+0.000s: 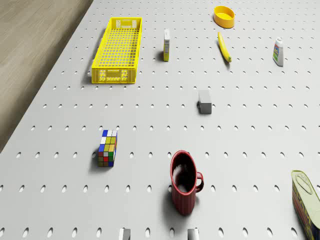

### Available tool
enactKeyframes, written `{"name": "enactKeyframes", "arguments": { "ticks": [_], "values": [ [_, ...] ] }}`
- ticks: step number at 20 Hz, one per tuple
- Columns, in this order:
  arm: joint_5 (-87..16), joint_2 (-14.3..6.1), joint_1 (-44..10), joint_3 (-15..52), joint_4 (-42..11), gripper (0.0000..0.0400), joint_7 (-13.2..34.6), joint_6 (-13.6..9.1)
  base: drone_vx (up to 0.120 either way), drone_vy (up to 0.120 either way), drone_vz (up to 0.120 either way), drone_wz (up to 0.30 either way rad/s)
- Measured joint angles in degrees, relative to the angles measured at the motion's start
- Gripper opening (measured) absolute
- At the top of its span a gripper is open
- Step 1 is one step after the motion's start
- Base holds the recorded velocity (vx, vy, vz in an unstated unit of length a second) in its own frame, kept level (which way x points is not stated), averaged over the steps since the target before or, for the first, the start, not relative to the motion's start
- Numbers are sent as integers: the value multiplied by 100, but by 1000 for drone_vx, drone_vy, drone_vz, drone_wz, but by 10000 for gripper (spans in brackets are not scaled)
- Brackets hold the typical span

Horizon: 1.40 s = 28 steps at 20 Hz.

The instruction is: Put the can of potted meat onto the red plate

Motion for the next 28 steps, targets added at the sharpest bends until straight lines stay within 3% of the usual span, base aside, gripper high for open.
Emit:
{"name": "enactKeyframes", "arguments": {
  "ticks": [6, 12, 18, 24, 28],
  "values": [
    [6, 145, -16, 8, 733, 400, -9, -561, 0, 0, 0, 0],
    [10, 370, -26, 14, 1351, 400, -13, -927, 0, -47, 0, 0],
    [12, 471, -33, 19, 1621, 400, -16, -1069, 0, -120, 0, 0],
    [14, 489, -38, 22, 1689, 400, -18, -1093, 113, -120, 0, 0],
    [14, 484, -41, 24, 1694, 400, -19, -1085, 10, -120, 0, 0]
  ]
}}
